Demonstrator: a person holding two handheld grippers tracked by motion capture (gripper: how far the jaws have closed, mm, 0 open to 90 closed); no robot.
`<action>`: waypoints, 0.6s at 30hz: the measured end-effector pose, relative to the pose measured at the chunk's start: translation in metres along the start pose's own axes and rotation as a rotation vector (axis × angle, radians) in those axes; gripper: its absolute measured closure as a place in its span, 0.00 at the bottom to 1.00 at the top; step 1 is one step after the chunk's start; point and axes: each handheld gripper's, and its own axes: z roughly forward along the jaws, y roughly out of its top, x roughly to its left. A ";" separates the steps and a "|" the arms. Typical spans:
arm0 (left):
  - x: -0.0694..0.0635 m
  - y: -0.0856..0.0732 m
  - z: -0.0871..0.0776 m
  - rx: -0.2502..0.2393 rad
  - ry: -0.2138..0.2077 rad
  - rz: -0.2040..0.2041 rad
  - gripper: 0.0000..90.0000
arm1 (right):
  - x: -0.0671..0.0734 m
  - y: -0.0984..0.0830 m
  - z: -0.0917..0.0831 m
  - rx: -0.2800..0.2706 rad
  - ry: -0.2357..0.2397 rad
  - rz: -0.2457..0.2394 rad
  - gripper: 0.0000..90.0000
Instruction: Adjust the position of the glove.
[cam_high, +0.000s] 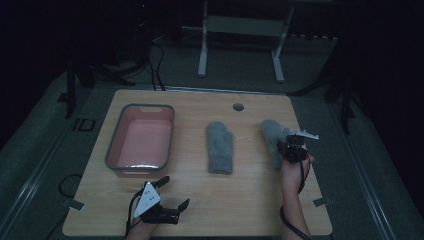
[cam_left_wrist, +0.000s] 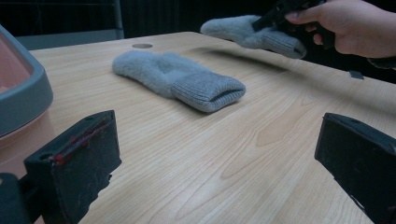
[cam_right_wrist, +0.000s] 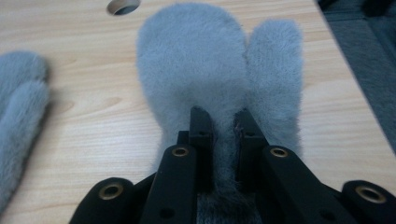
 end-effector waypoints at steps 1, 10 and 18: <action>0.000 0.000 0.000 0.000 0.000 0.000 0.01 | 0.000 -0.001 -0.002 -0.002 -0.005 0.010 0.90; 0.000 0.000 0.000 0.001 0.000 -0.001 0.01 | -0.012 -0.021 0.012 0.048 -0.031 0.011 0.89; 0.000 0.000 0.000 0.001 0.000 -0.002 0.01 | -0.015 -0.034 0.024 0.062 -0.013 0.024 0.87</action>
